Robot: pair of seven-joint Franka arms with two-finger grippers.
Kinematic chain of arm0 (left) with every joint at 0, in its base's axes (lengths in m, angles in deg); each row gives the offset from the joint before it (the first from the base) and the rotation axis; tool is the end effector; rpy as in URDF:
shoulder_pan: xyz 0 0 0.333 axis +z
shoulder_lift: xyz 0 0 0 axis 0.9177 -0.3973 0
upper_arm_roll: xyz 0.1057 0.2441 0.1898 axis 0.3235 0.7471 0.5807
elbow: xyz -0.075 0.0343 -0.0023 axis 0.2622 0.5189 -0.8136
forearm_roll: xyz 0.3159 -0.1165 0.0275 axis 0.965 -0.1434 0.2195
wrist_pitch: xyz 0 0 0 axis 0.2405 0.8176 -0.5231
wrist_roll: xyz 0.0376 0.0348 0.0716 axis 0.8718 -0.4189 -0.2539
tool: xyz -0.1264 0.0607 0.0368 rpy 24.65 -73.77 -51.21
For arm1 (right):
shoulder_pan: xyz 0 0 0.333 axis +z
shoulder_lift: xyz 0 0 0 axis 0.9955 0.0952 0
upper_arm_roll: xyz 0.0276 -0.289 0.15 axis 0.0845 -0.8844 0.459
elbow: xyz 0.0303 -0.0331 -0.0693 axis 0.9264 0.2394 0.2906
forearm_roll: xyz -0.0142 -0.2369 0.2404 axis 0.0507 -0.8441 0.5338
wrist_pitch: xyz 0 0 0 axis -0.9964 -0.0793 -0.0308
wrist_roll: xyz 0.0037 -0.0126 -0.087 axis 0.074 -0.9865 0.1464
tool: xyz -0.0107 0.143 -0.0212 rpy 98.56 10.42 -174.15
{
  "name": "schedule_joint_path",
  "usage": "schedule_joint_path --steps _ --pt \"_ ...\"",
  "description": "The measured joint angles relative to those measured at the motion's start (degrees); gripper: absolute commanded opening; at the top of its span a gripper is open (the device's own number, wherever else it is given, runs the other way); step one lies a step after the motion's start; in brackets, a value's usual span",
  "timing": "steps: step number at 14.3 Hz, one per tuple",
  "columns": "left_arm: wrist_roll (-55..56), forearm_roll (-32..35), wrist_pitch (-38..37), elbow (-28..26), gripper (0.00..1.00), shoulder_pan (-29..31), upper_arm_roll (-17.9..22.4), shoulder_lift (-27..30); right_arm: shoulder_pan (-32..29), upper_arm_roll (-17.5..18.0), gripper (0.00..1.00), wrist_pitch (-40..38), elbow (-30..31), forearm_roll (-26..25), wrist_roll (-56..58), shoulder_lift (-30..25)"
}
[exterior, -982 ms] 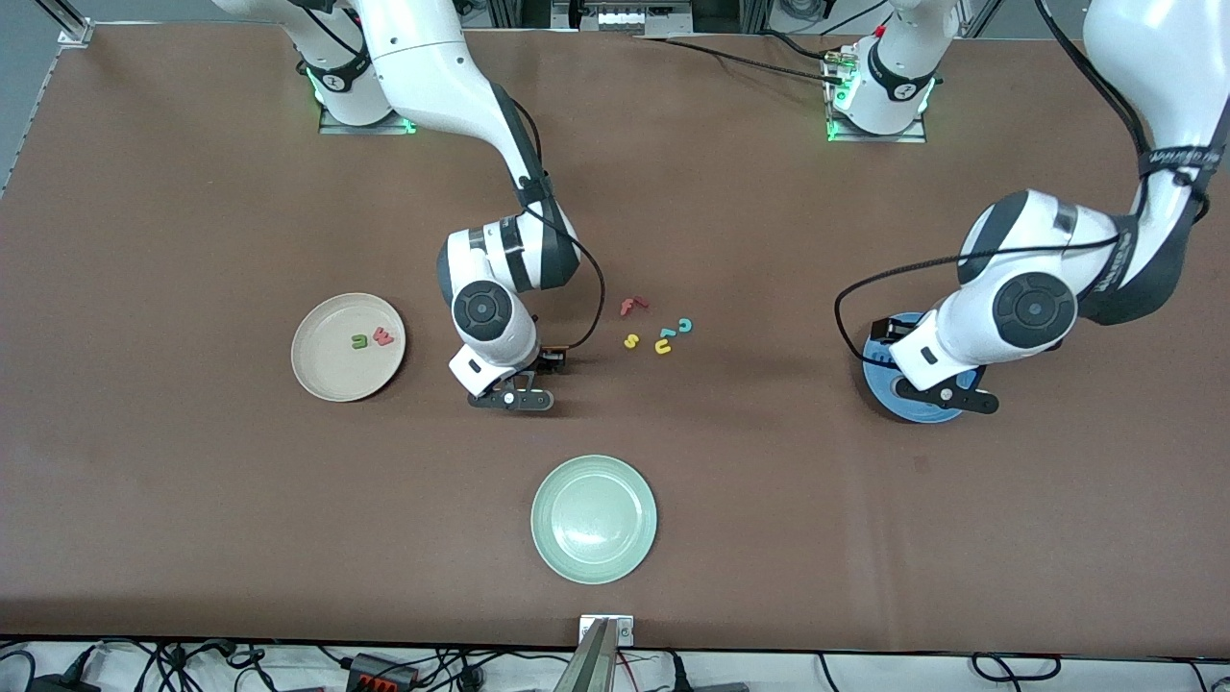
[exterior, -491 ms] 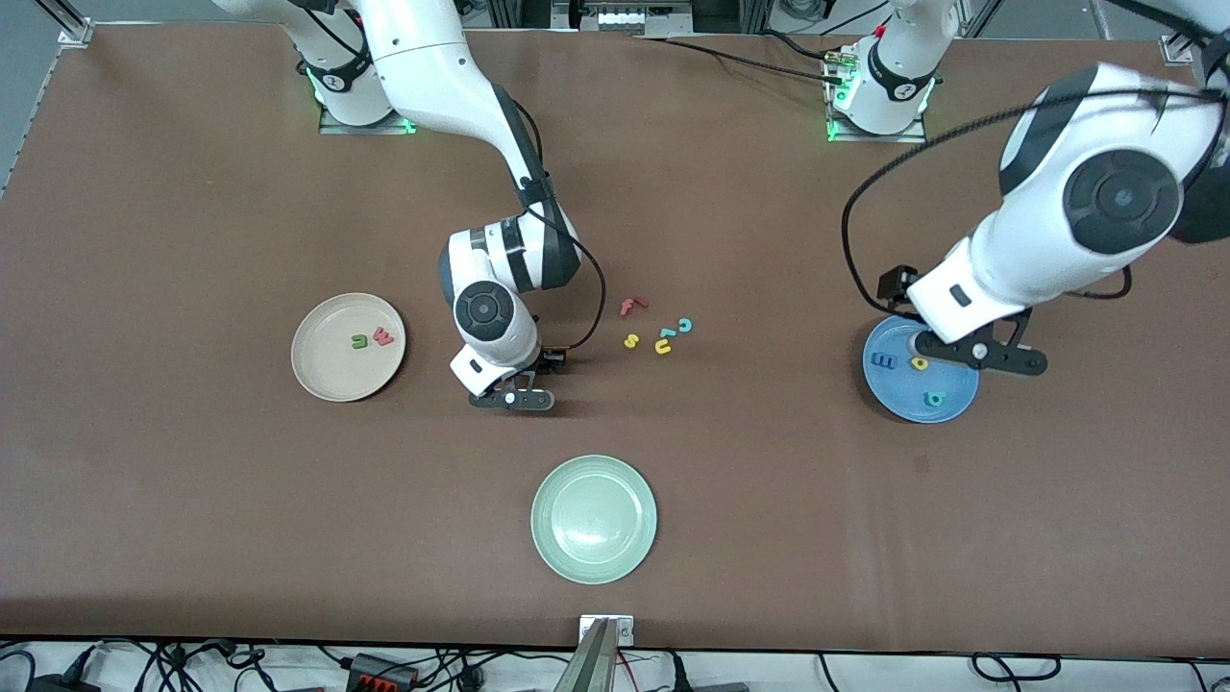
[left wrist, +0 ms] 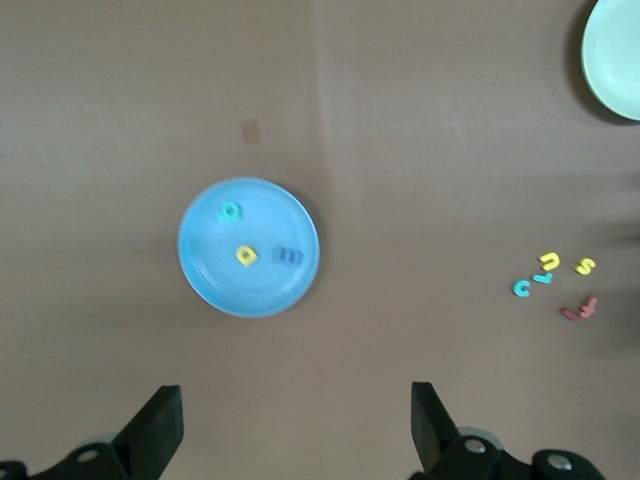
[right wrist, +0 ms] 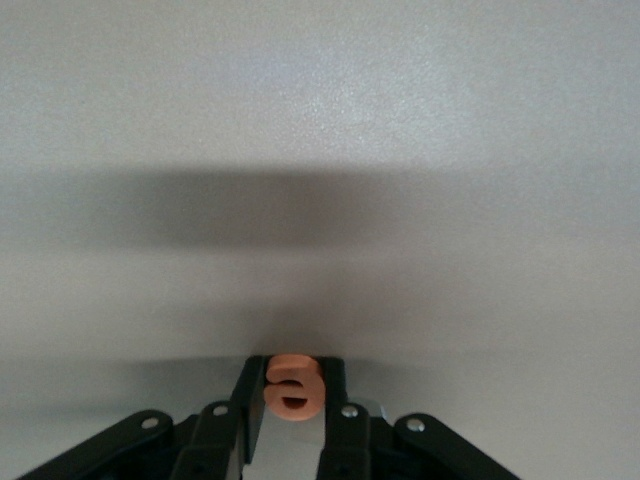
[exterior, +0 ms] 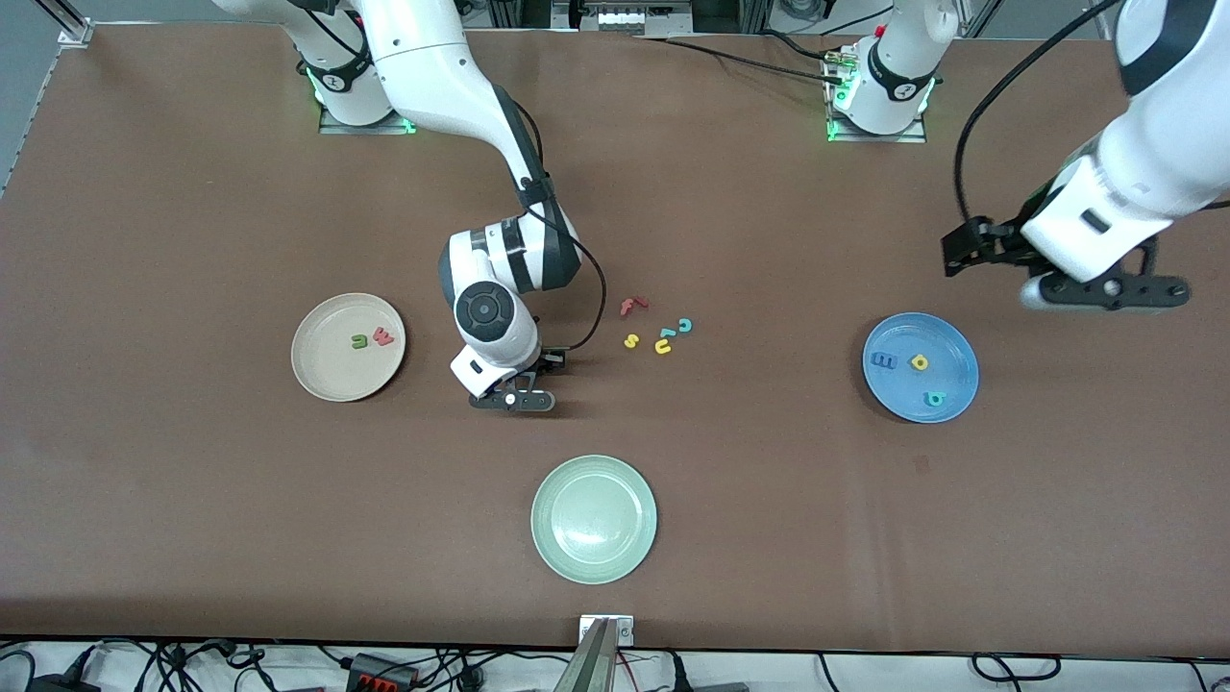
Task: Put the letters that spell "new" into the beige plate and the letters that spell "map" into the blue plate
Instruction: 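Raise the left gripper away while the right gripper lifts the orange letter, then place the orange letter on the beige plate with the right gripper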
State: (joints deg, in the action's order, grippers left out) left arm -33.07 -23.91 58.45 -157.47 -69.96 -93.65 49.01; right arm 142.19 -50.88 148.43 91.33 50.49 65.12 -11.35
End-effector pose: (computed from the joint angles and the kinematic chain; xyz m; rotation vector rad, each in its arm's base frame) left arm 0.5217 -0.0797 0.5720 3.1381 -0.0654 -0.0459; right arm 0.5499 0.3741 0.1843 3.1340 -0.0281 -0.1028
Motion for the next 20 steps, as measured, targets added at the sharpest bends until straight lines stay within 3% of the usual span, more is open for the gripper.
schedule_joint_path --steps 3,5,8,11,15,18,20 --pt "-5.9 0.0 4.2 -8.0 1.0 -3.8 6.7 5.9 0.1 -3.4 0.05 -2.8 -0.8 -0.1 2.3 -0.4" --pt "-7.1 0.0 5.6 -12.0 1.0 -3.7 7.7 8.0 0.4 -9.3 0.05 -10.4 -1.0 -0.1 8.3 -1.2" --pt "-7.5 0.0 6.8 -13.9 1.0 -1.0 3.6 9.3 0.3 -19.4 0.05 -19.8 1.4 -0.1 20.2 -1.8" --pt "-7.5 0.0 6.8 -14.2 1.0 0.6 1.6 9.5 0.2 -26.3 0.05 -20.7 9.1 0.0 33.3 -2.2" --pt "-7.9 0.0 6.8 -14.3 1.0 1.4 1.5 9.5 1.2 -28.2 0.05 -20.7 17.7 0.0 39.0 -5.0" --pt "-7.9 0.0 6.9 -14.1 1.0 1.4 1.0 9.5 1.8 -28.5 0.07 -20.0 20.9 0.0 40.6 -5.5" --pt "-7.9 0.0 6.9 -14.1 1.0 1.4 0.8 9.6 1.8 -28.6 0.16 -17.2 22.9 0.0 41.4 -5.5"
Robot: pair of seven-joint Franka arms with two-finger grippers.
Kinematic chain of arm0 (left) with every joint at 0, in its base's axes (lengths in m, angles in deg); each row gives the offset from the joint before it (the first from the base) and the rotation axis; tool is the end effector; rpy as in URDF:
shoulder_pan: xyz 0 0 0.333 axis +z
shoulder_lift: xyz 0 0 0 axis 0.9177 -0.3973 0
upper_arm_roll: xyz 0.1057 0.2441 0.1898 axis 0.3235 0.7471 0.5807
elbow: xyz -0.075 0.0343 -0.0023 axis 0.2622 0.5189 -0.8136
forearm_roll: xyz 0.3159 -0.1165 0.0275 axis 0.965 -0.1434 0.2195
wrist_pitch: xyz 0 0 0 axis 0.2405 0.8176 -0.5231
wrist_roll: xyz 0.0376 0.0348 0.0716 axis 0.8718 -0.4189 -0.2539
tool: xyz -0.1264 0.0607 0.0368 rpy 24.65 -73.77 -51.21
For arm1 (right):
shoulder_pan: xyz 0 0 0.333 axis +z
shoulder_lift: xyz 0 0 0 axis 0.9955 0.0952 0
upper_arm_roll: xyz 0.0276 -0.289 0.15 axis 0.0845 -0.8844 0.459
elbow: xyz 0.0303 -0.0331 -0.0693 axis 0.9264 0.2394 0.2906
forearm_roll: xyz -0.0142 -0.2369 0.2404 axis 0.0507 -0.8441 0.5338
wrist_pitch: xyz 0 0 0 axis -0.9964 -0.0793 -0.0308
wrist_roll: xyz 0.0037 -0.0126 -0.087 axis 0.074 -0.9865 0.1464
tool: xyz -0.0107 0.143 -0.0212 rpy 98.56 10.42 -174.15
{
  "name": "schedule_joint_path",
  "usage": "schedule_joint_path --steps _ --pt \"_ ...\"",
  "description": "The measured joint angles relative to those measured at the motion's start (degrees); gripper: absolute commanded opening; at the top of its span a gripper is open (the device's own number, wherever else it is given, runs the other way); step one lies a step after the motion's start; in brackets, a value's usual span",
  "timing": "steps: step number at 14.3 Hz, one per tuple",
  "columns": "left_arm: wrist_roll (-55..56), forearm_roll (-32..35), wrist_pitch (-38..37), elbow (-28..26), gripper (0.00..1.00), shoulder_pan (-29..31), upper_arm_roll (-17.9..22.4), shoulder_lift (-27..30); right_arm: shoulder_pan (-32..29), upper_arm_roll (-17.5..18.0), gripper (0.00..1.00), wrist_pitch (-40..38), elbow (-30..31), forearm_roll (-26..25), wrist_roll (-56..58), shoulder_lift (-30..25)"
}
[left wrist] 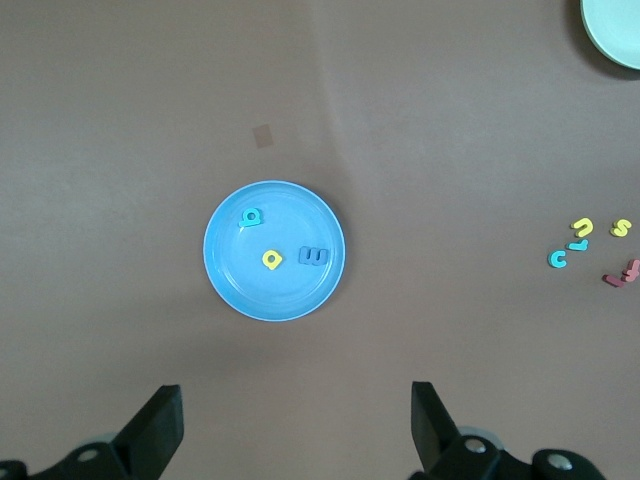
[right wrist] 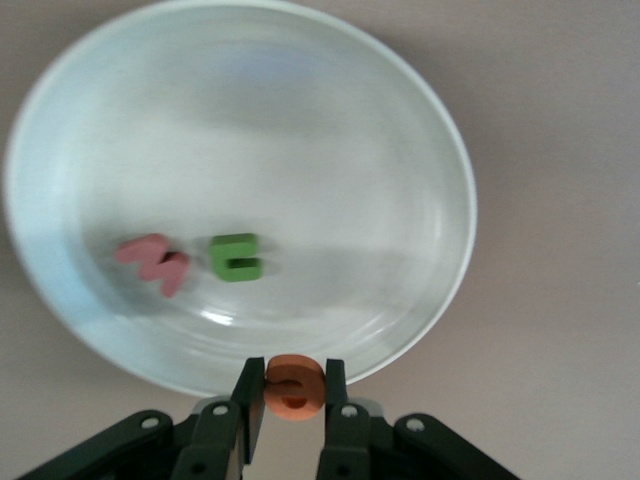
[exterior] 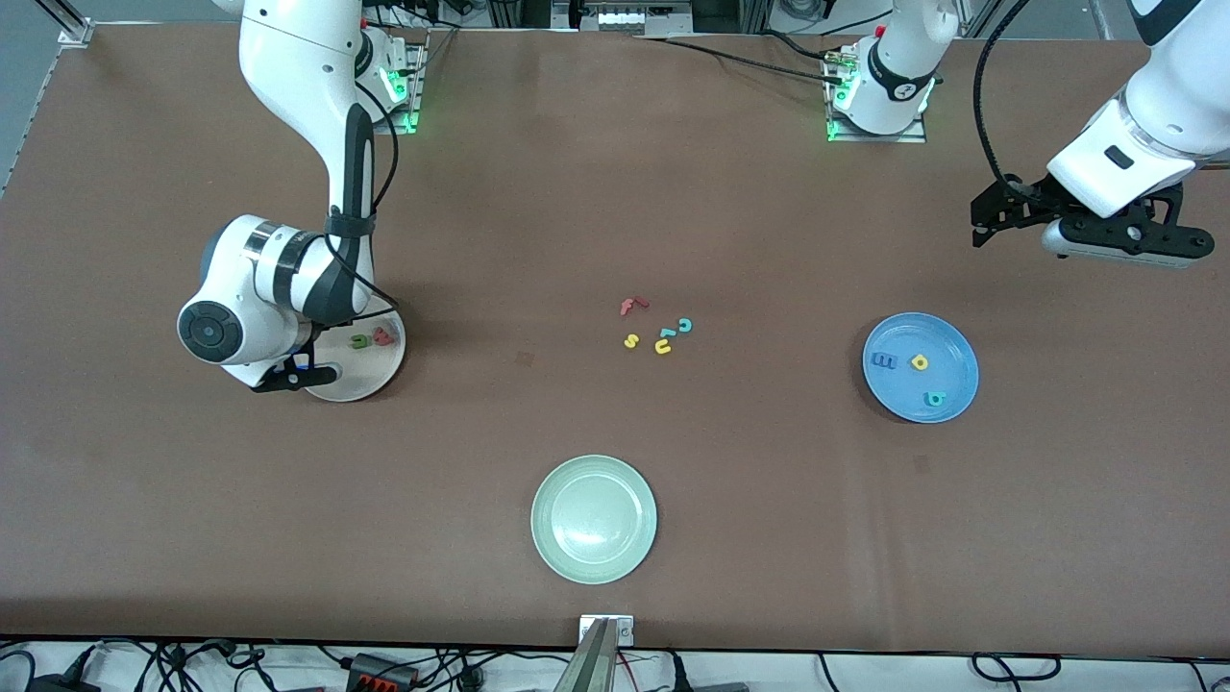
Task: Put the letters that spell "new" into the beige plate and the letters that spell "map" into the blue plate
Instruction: 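Place the orange letter on the beige plate with the right gripper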
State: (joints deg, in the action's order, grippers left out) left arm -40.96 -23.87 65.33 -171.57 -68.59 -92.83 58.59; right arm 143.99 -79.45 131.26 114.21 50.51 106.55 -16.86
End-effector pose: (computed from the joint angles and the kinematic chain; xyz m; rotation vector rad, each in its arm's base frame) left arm 0.4804 -0.0581 0.5634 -3.1246 0.2217 -0.0193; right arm 0.5240 0.0763 0.2318 2.9684 0.2193 -0.5611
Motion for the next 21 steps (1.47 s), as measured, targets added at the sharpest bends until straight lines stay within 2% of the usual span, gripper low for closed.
schedule_joint_path --steps 2,3,4,5,12,17,21 --pt "0.0 0.0 0.0 0.0 1.0 0.0 0.0 0.0 0.0 0.0 0.18 3.0 1.5 0.0 0.3 0.1" --pt "0.0 0.0 0.0 0.0 1.0 0.0 0.0 0.0 0.0 0.0 0.3 3.6 1.8 0.0 0.3 0.1" --pt "0.0 0.0 0.0 0.0 1.0 0.0 -0.1 0.0 0.0 0.0 0.7 4.0 1.8 0.3 0.3 0.1" --pt "0.0 0.0 0.0 0.0 1.0 0.0 -0.1 0.0 0.0 0.0 1.0 4.5 1.8 0.7 0.3 0.1" --pt "0.0 0.0 0.0 0.0 1.0 0.0 -0.2 0.0 0.9 -0.1 1.0 5.2 1.5 2.4 -0.1 0.0" --pt "0.0 0.0 0.0 0.0 1.0 0.0 -0.4 0.0 1.9 -4.1 1.0 5.4 -1.3 2.5 -0.1 -0.5" --pt "0.0 0.0 0.0 0.0 1.0 0.0 -0.6 0.1 1.9 -4.8 1.0 5.5 -2.8 2.6 -0.1 -0.7"
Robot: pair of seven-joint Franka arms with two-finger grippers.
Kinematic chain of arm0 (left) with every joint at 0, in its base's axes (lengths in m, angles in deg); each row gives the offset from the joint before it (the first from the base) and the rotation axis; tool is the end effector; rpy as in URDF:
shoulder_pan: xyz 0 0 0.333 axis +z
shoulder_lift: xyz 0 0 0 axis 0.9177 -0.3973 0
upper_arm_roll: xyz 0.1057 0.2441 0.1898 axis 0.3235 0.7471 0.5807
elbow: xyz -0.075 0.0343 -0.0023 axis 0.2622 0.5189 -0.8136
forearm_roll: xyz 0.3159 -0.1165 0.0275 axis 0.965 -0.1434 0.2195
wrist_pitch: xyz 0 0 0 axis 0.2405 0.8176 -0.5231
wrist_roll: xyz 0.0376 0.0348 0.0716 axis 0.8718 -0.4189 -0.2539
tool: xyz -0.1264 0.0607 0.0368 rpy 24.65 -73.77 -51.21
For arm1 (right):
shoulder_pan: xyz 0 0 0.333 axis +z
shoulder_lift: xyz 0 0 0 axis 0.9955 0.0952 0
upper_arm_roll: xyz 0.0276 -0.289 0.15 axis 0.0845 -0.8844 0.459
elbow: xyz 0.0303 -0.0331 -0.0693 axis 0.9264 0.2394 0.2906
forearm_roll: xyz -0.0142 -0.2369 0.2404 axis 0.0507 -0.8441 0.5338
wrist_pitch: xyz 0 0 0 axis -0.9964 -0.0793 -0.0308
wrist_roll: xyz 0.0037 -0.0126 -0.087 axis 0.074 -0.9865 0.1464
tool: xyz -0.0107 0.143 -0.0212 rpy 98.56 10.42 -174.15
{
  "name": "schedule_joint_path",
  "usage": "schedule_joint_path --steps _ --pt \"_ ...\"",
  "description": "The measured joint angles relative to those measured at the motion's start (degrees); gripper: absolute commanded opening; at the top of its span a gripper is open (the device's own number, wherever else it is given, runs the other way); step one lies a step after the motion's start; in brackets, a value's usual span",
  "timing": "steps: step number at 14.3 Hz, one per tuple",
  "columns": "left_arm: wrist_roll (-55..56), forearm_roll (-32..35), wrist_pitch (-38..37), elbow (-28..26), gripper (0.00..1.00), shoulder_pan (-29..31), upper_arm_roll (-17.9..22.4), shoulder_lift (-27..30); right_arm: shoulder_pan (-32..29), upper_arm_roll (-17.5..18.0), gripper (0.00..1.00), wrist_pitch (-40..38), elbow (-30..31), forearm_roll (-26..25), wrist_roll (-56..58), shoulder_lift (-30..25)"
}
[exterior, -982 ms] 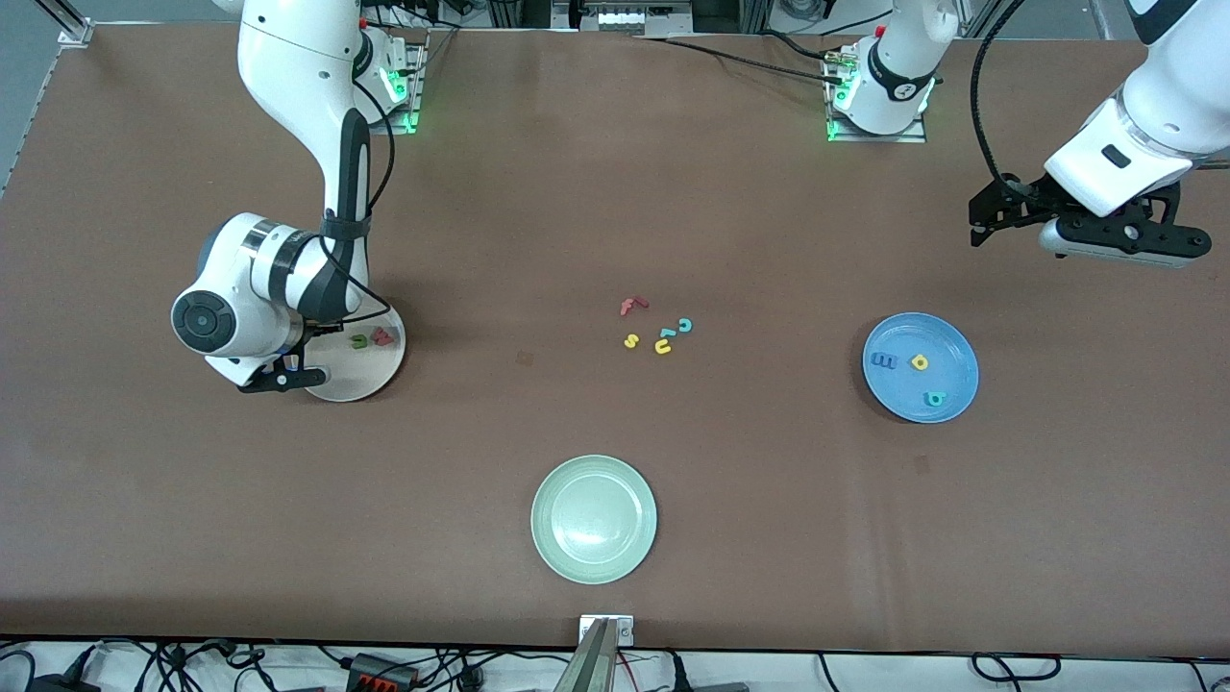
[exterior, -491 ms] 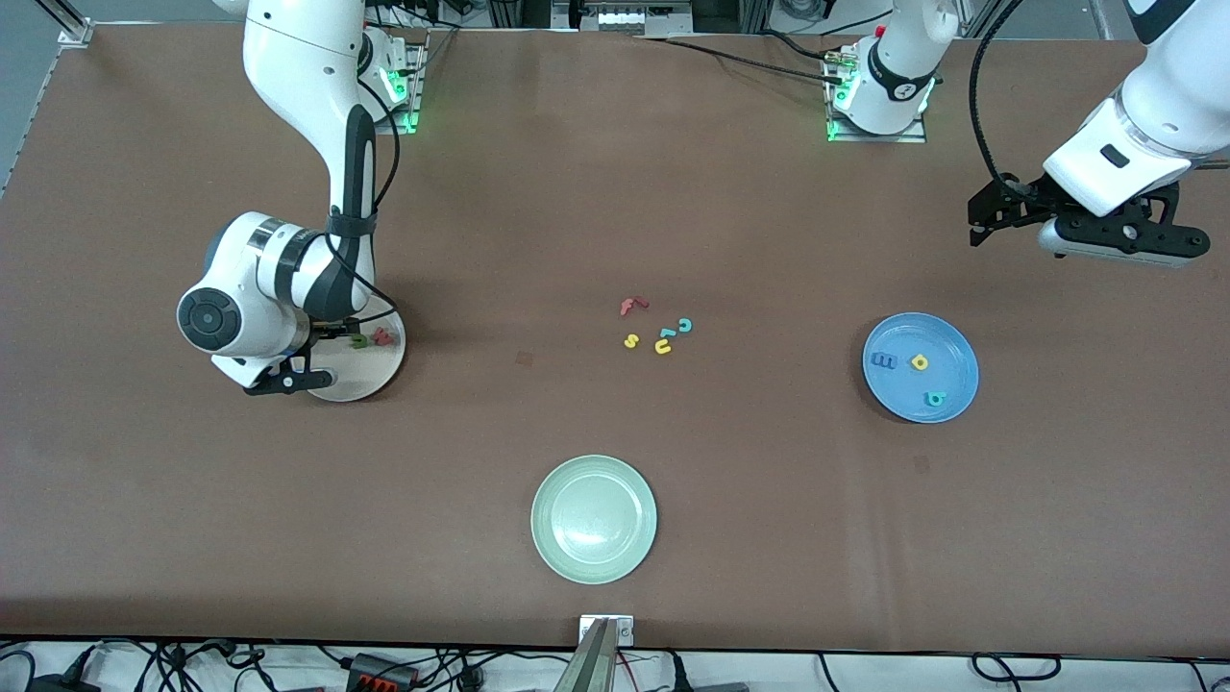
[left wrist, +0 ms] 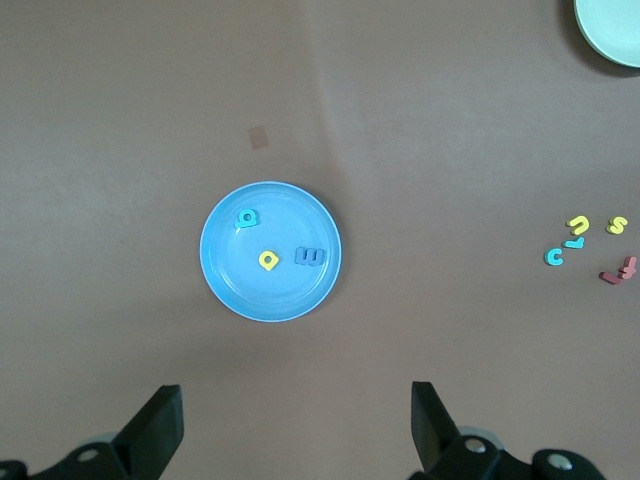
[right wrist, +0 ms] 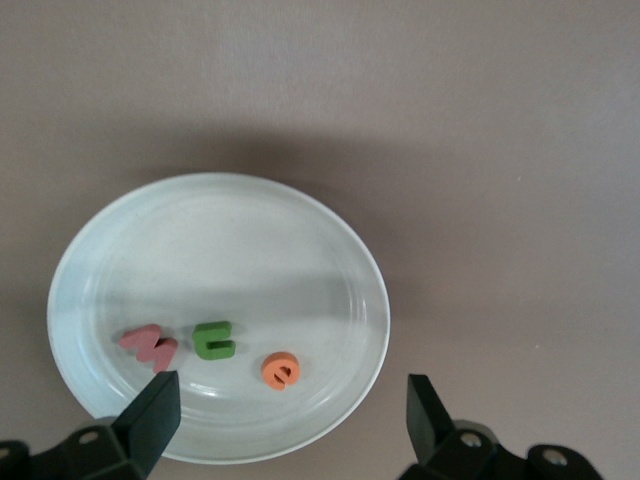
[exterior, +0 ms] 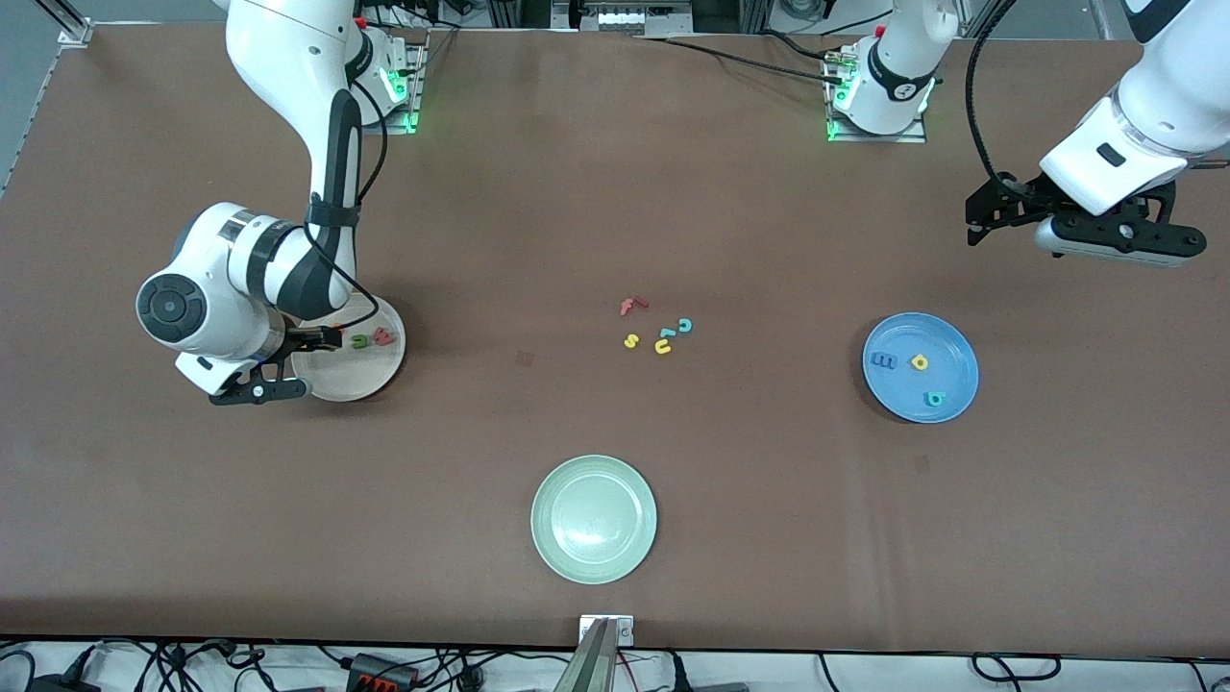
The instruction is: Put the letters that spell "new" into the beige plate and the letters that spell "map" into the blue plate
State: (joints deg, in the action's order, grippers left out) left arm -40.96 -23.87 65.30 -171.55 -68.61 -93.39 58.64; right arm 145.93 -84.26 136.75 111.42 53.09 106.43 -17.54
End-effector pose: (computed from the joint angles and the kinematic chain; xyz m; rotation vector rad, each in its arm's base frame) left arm 0.4795 -0.0631 0.5639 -3.1228 0.2374 -0.0204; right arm 0.5608 0.0746 0.2786 2.9914 0.1989 -0.2595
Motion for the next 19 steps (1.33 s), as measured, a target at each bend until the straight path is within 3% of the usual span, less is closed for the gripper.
schedule_joint_path --steps 4,7,9,11,13,17,19 --pt "0.0 0.0 0.0 0.0 1.0 0.0 -0.1 0.0 -0.7 -0.3 1.0 0.0 -3.5 3.1 0.0 -0.1" --pt "0.0 0.0 0.0 0.0 1.0 0.0 -0.1 0.0 -4.6 5.0 1.0 0.1 -6.3 0.9 -4.5 -3.9" --pt "0.0 0.0 -0.1 0.0 1.0 -0.1 -0.1 0.0 -10.2 12.6 1.0 0.1 -9.0 -6.6 -9.8 -8.8" --pt "0.0 0.0 -0.9 0.0 1.0 -0.1 -0.1 0.0 -18.2 22.9 1.0 0.1 -11.8 -16.8 -15.9 -15.2" --pt "0.0 0.0 -1.3 0.0 1.0 -0.1 -0.2 0.1 -27.3 33.3 1.0 -1.4 -13.5 -23.9 -18.5 -21.6" --pt "0.0 0.0 -1.4 0.2 1.0 -0.1 -0.2 0.1 -47.9 49.4 1.0 -10.6 -21.1 -28.5 -18.6 -28.5" --pt "0.0 0.0 -1.4 0.4 1.0 -0.1 -0.3 0.2 -52.5 52.0 1.0 -12.1 -23.1 -30.7 -18.1 -30.4"
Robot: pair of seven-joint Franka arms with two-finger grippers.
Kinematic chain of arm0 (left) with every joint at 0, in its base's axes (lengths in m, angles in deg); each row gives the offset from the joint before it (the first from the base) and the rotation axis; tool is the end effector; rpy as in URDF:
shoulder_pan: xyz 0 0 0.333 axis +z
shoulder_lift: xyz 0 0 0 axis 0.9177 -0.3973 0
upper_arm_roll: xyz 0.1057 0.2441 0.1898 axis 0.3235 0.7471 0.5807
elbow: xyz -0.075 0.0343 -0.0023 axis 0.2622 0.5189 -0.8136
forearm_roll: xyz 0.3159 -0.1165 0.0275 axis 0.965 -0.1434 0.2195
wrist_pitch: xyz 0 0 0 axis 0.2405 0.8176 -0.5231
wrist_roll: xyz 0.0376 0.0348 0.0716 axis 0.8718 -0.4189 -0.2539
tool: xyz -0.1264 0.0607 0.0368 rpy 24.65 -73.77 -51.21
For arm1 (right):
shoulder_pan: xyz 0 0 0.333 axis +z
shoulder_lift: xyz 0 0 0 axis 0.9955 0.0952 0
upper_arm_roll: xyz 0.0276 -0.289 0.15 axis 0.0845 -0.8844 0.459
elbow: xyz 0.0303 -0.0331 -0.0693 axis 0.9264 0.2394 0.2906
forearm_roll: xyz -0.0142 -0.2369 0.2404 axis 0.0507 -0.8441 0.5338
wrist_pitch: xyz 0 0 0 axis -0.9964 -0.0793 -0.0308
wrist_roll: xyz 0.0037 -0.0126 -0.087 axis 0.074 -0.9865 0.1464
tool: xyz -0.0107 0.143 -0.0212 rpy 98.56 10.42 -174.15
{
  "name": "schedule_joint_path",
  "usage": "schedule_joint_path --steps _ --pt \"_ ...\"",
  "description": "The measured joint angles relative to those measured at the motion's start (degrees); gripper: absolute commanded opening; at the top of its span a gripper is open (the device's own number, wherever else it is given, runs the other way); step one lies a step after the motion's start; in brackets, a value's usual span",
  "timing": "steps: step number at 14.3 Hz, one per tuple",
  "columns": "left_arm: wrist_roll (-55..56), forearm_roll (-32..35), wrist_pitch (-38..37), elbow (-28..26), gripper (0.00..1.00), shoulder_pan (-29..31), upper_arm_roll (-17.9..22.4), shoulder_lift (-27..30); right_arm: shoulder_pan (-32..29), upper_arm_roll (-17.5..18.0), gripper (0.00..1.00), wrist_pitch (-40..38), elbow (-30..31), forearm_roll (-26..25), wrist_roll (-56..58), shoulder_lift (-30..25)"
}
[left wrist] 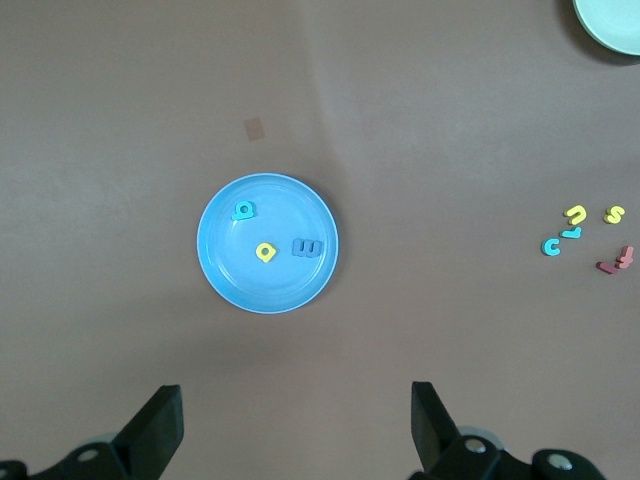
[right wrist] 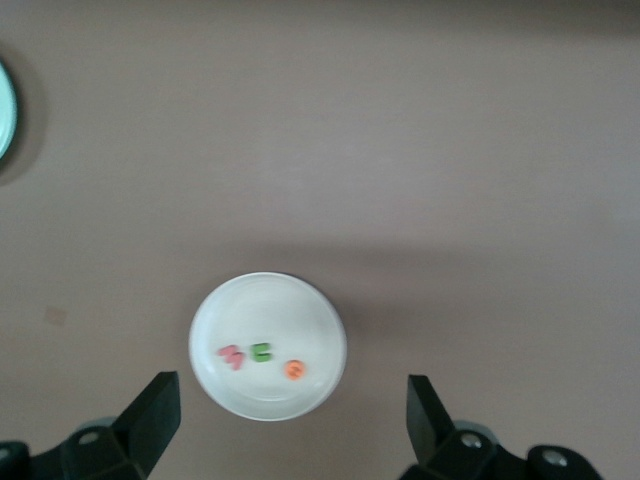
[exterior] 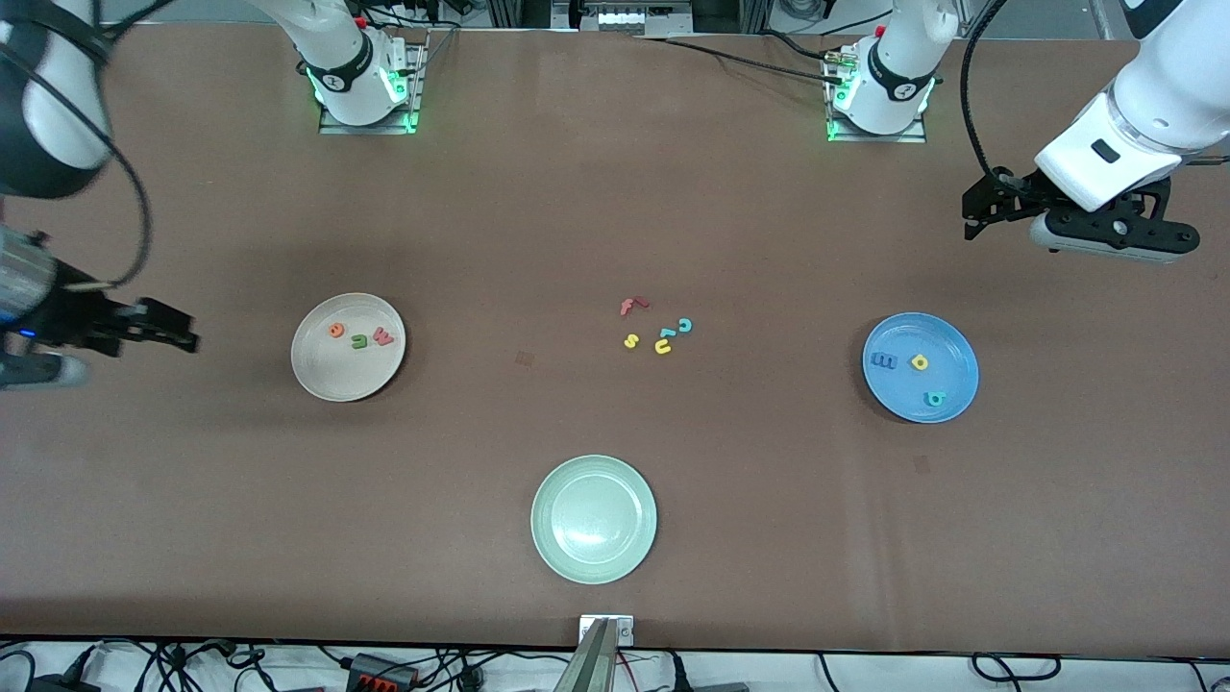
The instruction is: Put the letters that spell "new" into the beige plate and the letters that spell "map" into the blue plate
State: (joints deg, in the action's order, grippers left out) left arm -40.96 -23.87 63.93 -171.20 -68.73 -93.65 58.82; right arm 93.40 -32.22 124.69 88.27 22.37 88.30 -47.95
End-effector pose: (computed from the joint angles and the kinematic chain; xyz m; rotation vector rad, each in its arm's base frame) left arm 0.4756 -0.0660 0.5658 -3.1206 0.2475 0.0025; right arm 0.5931 -0.0190 0.5289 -3.1278 -0.0713 -0.0967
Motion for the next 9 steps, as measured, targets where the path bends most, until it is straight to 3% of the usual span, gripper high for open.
schedule_joint_path --steps 5,9 --pt "0.0 0.0 -0.1 0.0 1.0 0.0 0.0 0.1 -0.5 2.5 1.0 -0.4 0.2 -2.3 -0.4 -1.4" --pt "0.0 0.0 -0.2 0.0 1.0 0.0 0.0 0.1 -5.6 8.6 1.0 2.3 4.7 -4.6 -3.6 -2.7"
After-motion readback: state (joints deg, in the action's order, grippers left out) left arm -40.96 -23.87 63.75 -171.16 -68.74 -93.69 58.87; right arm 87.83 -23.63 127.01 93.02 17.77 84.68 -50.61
